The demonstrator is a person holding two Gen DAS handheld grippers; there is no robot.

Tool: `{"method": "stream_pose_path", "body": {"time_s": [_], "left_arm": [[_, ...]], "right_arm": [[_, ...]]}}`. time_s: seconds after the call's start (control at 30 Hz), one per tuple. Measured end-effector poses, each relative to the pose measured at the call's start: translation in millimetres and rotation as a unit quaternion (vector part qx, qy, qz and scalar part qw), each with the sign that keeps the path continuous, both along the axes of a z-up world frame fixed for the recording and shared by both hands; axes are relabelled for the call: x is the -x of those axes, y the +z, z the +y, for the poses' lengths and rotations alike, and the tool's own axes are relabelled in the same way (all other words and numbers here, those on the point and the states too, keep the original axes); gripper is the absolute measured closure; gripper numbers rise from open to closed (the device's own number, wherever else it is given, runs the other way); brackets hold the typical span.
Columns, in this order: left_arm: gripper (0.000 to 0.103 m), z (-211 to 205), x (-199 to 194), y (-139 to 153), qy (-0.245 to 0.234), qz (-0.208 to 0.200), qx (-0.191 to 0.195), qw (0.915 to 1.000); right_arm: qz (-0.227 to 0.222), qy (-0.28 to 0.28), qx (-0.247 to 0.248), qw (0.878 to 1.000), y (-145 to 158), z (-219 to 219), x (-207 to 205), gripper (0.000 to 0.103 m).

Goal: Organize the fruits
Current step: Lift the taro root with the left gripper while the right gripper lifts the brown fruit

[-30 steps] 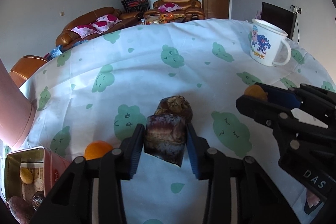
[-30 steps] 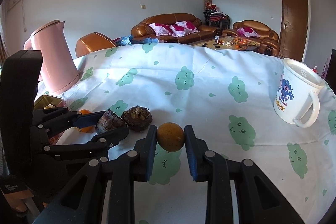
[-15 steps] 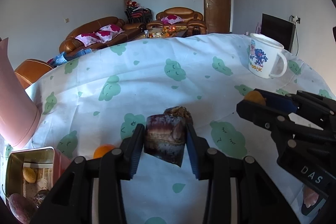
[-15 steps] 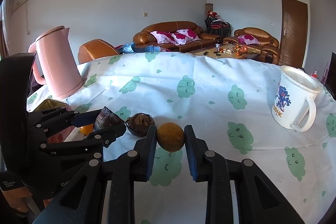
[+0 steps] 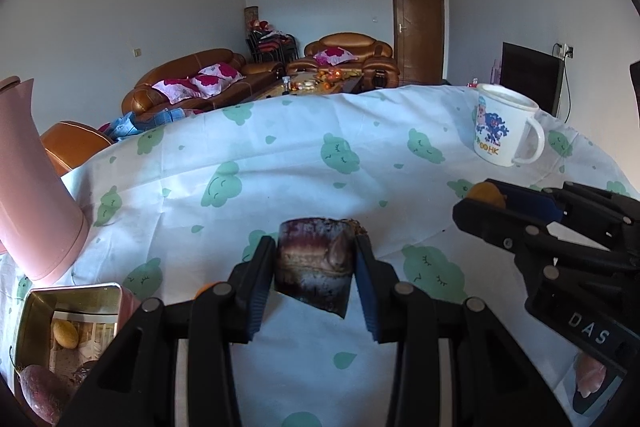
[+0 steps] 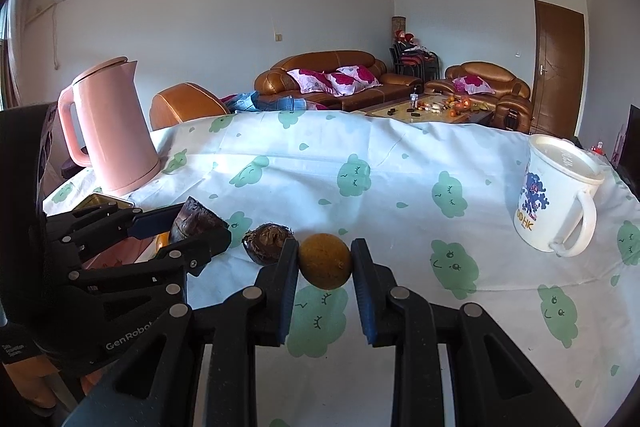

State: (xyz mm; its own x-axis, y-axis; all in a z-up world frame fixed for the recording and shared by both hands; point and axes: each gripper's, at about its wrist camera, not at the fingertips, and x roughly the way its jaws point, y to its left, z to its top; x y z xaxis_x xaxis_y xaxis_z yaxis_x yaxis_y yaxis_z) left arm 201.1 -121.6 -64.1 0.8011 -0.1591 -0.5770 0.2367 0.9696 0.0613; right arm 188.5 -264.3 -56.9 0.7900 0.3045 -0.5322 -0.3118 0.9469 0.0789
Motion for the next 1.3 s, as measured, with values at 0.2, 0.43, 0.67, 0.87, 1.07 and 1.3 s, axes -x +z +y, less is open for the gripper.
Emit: {"method": "stream_pose_path", "body": {"time_s": [0.2, 0.43, 0.67, 0.87, 1.07, 1.3], "left_arm": [[0.062, 0.1, 3.1, 1.5, 0.000, -0.009, 0.000, 1.0000], [0.062, 0.5, 9.1, 4.2, 0.002, -0.022, 0.001, 0.9998], [0.062, 2.3, 12.6, 6.3, 0.005, -0.033, 0.004, 0.9994], [0.062, 3.7, 16.3, 7.7, 0.009, -0.041, 0.007, 0.9991], [0.062, 4.6, 20.9, 9.9, 0.012, -0.053, 0.008, 0.9985], [0.062, 6.4, 24.8, 11.7, 0.015, -0.063, 0.010, 0.9978]], "right_arm": [[-0.008, -0.001, -0.001, 1.000, 1.4, -1.2, 1.8, 0.075], [-0.020, 0.000, 0.000, 1.000, 3.8, -1.4, 5.7, 0.075], [-0.028, 0.000, 0.001, 1.000, 5.3, -1.0, 9.1, 0.075], [-0.035, 0.000, 0.002, 0.999, 6.4, -0.5, 11.4, 0.075], [-0.044, 0.000, 0.004, 0.999, 7.6, 0.1, 14.9, 0.075], [-0.057, 0.001, 0.009, 0.998, 9.2, 2.1, 18.8, 0.075]]}}
